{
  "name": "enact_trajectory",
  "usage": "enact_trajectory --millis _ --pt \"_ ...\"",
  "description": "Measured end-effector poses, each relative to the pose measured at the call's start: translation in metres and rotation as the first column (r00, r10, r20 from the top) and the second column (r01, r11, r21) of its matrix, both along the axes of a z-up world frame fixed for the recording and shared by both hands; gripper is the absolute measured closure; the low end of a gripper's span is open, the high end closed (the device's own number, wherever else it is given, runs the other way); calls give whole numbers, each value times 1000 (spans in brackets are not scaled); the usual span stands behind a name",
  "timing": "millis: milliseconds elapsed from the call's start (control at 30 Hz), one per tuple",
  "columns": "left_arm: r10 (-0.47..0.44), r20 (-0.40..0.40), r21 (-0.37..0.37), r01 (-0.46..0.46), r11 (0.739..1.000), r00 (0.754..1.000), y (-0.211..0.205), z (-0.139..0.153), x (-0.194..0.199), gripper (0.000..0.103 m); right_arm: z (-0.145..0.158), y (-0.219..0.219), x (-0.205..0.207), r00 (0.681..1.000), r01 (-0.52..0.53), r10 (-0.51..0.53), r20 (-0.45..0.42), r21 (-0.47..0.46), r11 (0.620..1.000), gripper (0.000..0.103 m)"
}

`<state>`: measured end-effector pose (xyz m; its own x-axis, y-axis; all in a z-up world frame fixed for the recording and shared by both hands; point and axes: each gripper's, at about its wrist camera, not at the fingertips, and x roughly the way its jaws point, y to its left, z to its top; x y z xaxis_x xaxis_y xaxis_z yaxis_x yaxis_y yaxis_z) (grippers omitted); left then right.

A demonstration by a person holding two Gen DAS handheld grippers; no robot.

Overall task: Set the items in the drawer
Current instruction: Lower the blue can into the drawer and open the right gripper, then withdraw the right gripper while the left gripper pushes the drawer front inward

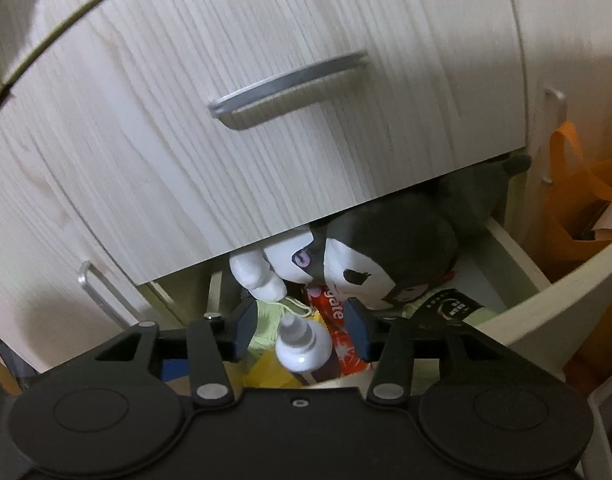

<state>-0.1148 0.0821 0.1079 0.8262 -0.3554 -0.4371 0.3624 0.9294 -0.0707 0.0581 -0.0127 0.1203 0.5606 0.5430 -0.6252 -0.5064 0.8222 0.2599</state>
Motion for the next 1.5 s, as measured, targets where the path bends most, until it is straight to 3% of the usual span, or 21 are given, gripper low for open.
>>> enact_trajectory --millis 133,200,333,433,567,700,767,867,967,1133,1367,1500 --pt "4 -2 6 -4 1000 1000 2 -2 -3 14 5 -2 -17 999 -17 19 45 -46 999 45" --pt "19 0 13 -19 1000 1000 5 -2 -6 14 1 2 -14 997 -12 19 72 -96 995 48" --pt "54 1 24 -54 998 999 11 -4 -5 14 -7 10 -9 992 2 22 126 -194 981 70" --pt "56 -4 17 -56 998 998 14 -5 -4 14 -13 16 -6 986 18 27 166 -265 964 75" --pt "54 -5 19 -54 998 999 14 -6 -5 14 -16 -12 11 980 135 -108 169 -162 977 74" --pt "45 -2 27 -45 999 999 8 -6 -4 13 -9 -38 -2 984 141 -139 107 -12 990 67" --pt "51 7 44 -52 998 999 5 -7 -6 12 0 -48 -16 989 131 -136 64 77 988 48" --pt "57 17 65 -58 996 998 2 -7 -8 10 6 -58 -38 992 118 -125 29 170 978 35" --pt "65 22 73 -67 995 998 2 -8 -9 9 -2 -59 -49 996 84 -79 -33 200 976 35" --pt "81 31 96 -84 992 996 2 -9 -10 9 -27 -48 -42 990 108 -89 -112 175 979 35" --pt "105 39 111 -108 988 994 8 -10 -9 9 -34 -49 -49 989 126 -107 -101 214 969 33" --pt "96 49 168 -102 980 994 4 -14 -8 9 -35 -49 -48 990 121 -101 -97 225 967 33"
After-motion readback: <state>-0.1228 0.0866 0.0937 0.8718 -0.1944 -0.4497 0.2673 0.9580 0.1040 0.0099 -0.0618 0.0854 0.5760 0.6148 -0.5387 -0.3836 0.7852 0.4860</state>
